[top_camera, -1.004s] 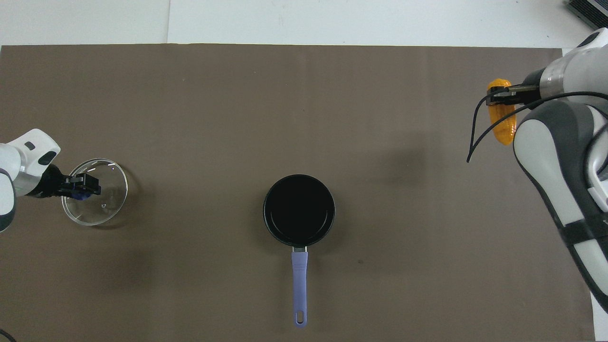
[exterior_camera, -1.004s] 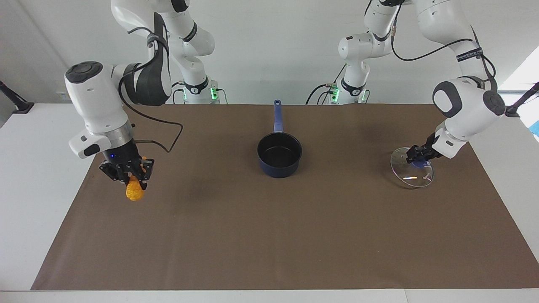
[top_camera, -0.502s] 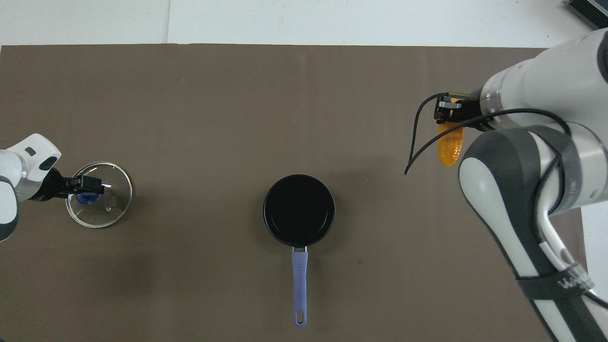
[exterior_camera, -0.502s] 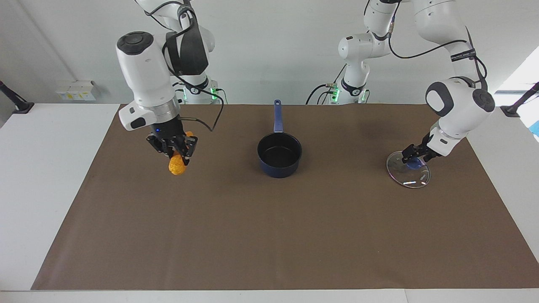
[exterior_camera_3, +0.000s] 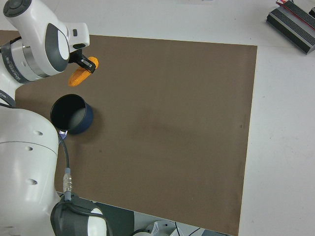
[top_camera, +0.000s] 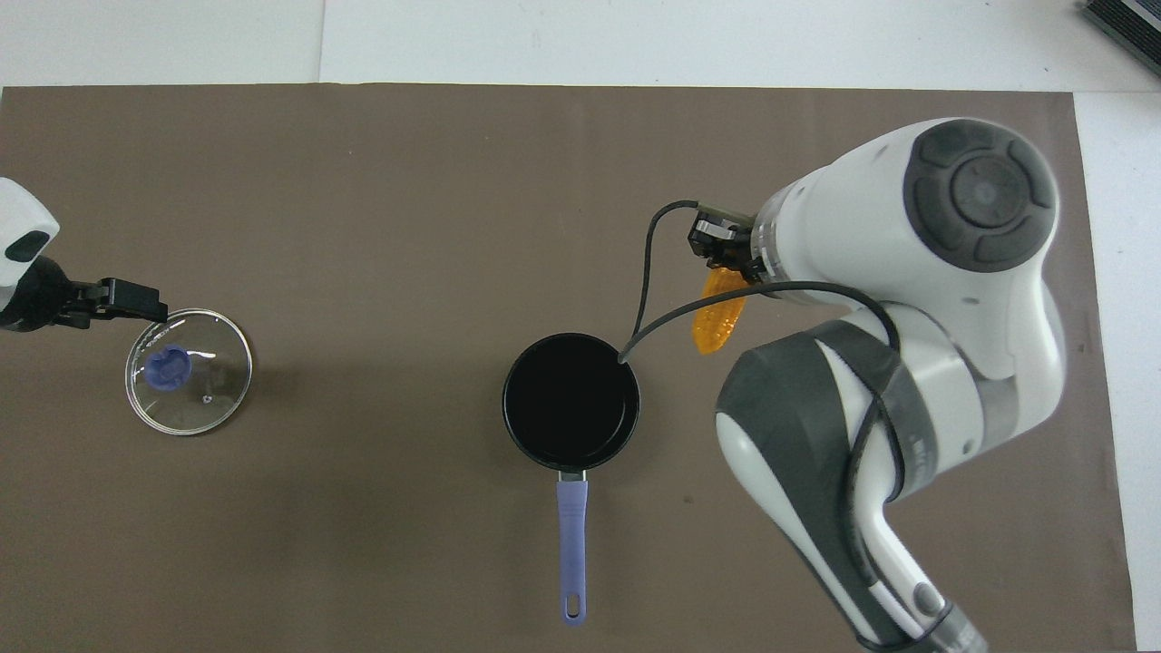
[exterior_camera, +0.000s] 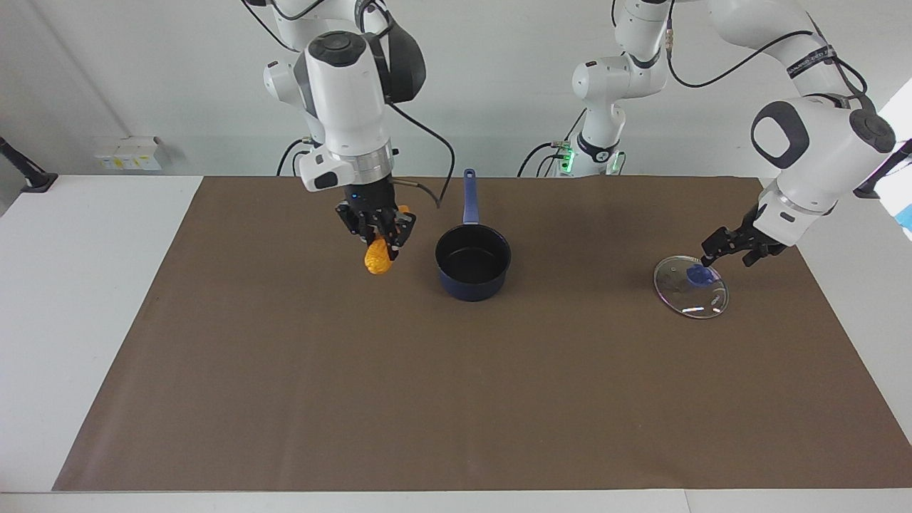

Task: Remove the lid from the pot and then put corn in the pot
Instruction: 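Carry the yellow corn over the pot with the right gripper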

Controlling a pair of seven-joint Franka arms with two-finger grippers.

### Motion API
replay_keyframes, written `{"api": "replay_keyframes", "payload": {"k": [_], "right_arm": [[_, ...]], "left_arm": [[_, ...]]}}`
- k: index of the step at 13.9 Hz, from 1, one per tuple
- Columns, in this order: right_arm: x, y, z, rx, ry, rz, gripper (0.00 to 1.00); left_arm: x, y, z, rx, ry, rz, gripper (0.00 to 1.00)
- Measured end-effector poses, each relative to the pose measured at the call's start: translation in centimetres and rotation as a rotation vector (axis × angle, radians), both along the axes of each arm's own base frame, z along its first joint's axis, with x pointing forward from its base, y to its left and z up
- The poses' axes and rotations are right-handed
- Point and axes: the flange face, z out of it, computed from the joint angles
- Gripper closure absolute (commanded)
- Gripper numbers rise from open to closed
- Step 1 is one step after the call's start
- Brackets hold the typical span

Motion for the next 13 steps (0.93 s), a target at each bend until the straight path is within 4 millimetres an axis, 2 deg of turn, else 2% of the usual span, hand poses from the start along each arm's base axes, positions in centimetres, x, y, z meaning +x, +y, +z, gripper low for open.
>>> {"api": "replay_keyframes", "payload": {"k": [2, 4, 7, 9, 13], "right_arm": [[-1.6, 3.4, -0.3, 0.006, 0.003, 0.002, 1.00], [-2.5, 5.4, -1.2, -0.004, -0.013, 0.015, 1.00], [-3.2, 6.6, -3.6, -0.029, -0.026, 0.029, 1.00], [-4.1, 7.6, -5.5, -0.040, -0.002, 0.039, 1.00], [-6.8, 10.8, -9.3, -0.040, 0.010, 0.051, 1.00]], "left_arm": [[0.2, -3.5, 1.1, 0.035, 0.014, -0.052, 0.00], [0.4, -5.1, 3.2, 0.046, 0.018, -0.075, 0.00], [0.6, -5.2, 6.3, 0.046, 0.015, -0.060, 0.00], [0.4, -5.8, 7.4, 0.045, 0.011, -0.061, 0.00], [-0.8, -6.4, 9.1, 0.043, 0.024, -0.069, 0.00]]}}
